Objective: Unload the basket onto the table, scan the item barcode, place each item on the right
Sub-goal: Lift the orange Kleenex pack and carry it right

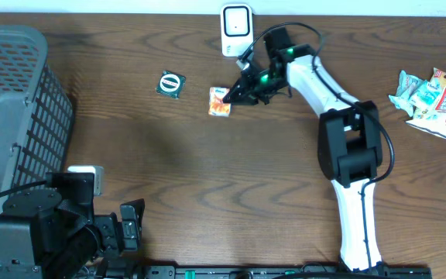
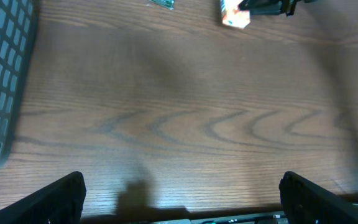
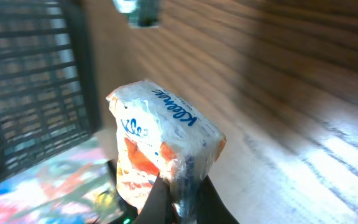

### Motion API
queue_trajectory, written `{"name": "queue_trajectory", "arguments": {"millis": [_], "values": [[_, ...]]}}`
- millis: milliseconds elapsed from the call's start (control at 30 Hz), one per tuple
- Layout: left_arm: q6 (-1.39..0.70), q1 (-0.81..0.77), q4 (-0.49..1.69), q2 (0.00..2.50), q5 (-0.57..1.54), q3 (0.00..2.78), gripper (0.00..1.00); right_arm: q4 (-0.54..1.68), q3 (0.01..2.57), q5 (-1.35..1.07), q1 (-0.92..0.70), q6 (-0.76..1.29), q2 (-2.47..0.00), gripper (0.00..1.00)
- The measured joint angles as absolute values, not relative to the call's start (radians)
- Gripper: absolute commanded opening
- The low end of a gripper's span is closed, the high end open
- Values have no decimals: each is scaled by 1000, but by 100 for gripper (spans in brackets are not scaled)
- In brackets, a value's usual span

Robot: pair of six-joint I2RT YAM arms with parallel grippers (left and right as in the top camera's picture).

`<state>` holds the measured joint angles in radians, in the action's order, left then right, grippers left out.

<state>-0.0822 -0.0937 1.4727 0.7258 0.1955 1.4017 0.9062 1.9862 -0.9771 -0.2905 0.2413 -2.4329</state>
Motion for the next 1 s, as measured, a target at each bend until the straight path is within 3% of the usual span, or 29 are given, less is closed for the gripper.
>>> {"name": "queue_trajectory", "arguments": {"millis": [200,500,1000], "values": [[-82,-94,1473,726,196,1402,98,942,1986,-1126,-224,165,-2426,1],[-82,-94,1472,726,196,1402,98,1171,1985,-1201,-84,-20,-2418,1],[-82,-94,1473,726,196,1402,98,1589,1983,-1359,35,-572,-2418,1]]}}
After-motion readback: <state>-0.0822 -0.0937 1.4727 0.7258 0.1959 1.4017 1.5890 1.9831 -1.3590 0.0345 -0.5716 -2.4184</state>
